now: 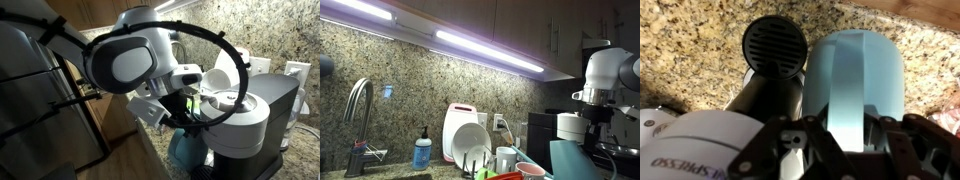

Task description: Tilt the watering can over the mug

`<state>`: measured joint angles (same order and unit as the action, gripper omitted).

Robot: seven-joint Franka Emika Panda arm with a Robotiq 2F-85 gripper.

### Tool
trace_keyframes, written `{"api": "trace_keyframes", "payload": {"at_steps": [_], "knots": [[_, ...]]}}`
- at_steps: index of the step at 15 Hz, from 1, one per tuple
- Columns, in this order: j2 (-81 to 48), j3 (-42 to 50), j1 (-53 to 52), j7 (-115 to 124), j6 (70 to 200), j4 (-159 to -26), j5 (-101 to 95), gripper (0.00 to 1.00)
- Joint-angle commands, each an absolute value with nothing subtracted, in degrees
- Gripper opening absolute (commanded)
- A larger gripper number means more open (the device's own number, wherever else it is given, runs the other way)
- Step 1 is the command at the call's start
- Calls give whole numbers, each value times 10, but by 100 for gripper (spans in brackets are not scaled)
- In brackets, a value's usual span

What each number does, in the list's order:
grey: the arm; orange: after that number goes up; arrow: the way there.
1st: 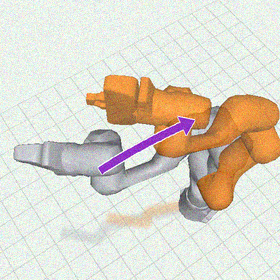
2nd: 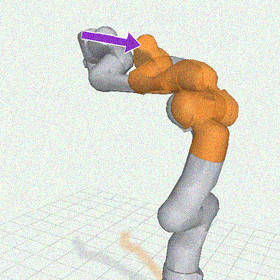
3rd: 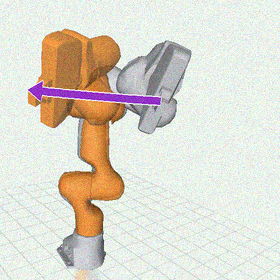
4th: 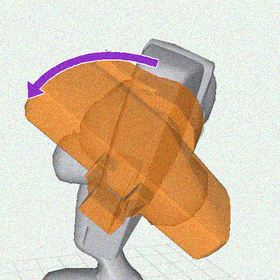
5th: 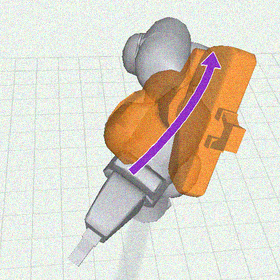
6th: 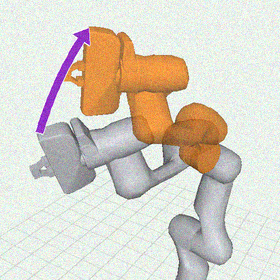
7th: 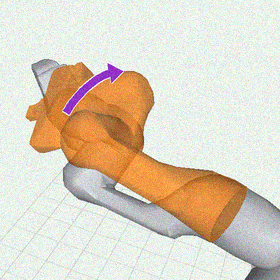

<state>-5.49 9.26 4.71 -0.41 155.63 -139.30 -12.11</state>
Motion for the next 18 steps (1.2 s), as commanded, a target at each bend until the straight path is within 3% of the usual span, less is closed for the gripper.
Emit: {"api": "trace_keyframes", "payload": {"at_steps": [1,3,4,8,9,18], "knots": [[-16,92,52,24,1559,-1409,-132,2],[-8,89,53,23,1554,-1412,-117,2],[-38,87,54,12,1554,-1396,-120,9],[-31,86,54,13,1554,-1400,-119,9],[-31,86,55,13,1554,-1400,-119,2],[-11,89,50,41,1551,-1402,-171,2]]}}
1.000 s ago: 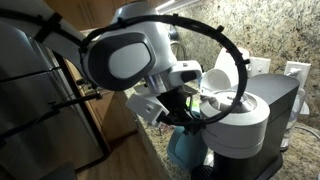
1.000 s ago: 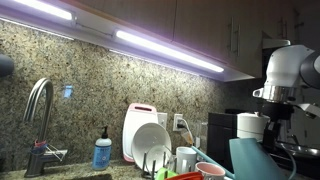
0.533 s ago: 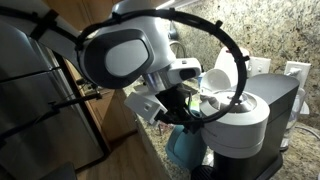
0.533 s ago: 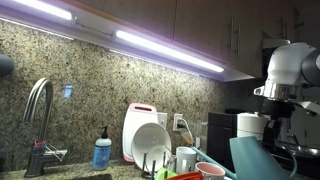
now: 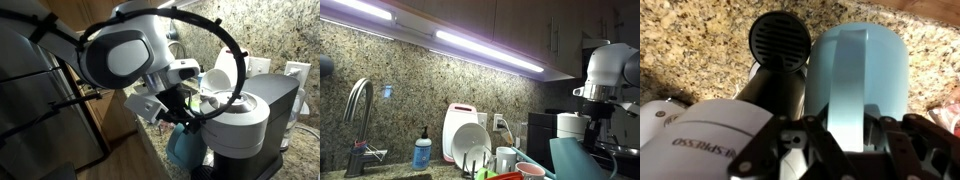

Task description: Tilt the watering can over the mug

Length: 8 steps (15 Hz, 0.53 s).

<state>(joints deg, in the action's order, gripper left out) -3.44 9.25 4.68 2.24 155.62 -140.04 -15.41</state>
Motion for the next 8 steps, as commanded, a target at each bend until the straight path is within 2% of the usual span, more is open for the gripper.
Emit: {"api": "trace_keyframes", "payload": {"at_steps": [1,8], "knots": [[-8,89,50,44,1552,-1404,-174,2],[14,89,54,73,1550,-1408,-202,2]]}}
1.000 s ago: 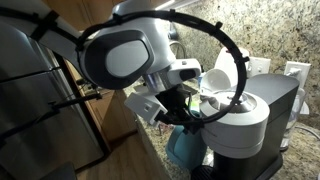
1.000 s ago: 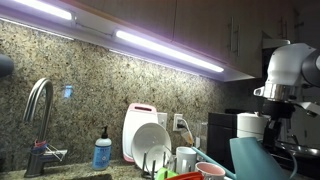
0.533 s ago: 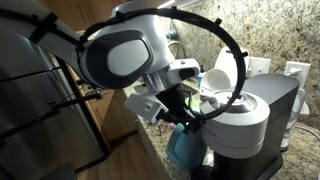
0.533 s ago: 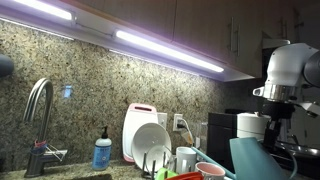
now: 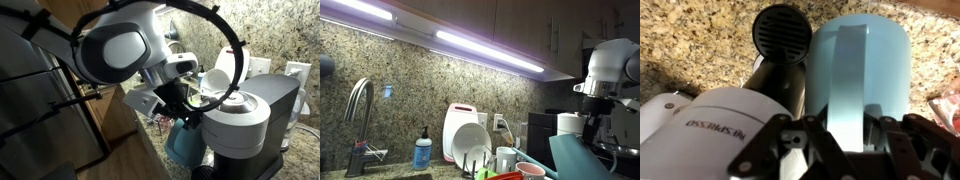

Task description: Tilt the watering can over the mug

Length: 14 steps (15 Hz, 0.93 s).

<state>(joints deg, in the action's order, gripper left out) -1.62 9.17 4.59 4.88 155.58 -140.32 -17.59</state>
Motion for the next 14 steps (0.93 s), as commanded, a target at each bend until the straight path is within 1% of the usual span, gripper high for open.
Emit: {"api": "trace_keyframes", "payload": {"at_steps": [1,14], "knots": [[17,87,54,71,1549,-1409,-199,2],[78,81,78,98,1553,-1437,-210,2]]}}
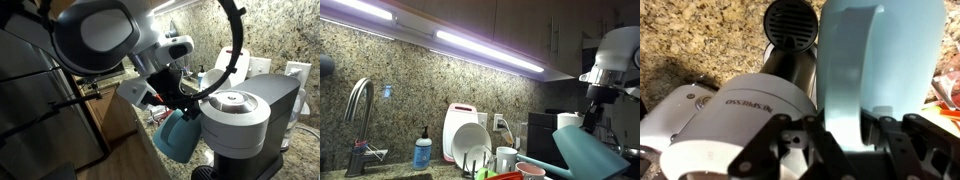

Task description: Tilt the watering can over the mug

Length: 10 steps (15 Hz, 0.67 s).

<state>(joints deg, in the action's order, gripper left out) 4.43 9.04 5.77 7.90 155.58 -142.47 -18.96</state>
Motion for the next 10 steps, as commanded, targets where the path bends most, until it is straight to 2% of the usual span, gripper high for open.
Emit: {"api": "trace_keyframes", "payload": {"at_steps": [1,10], "knots": [[82,80,81,104,1552,-1438,-213,2],[98,72,112,132,1545,-1445,-254,2]]}}
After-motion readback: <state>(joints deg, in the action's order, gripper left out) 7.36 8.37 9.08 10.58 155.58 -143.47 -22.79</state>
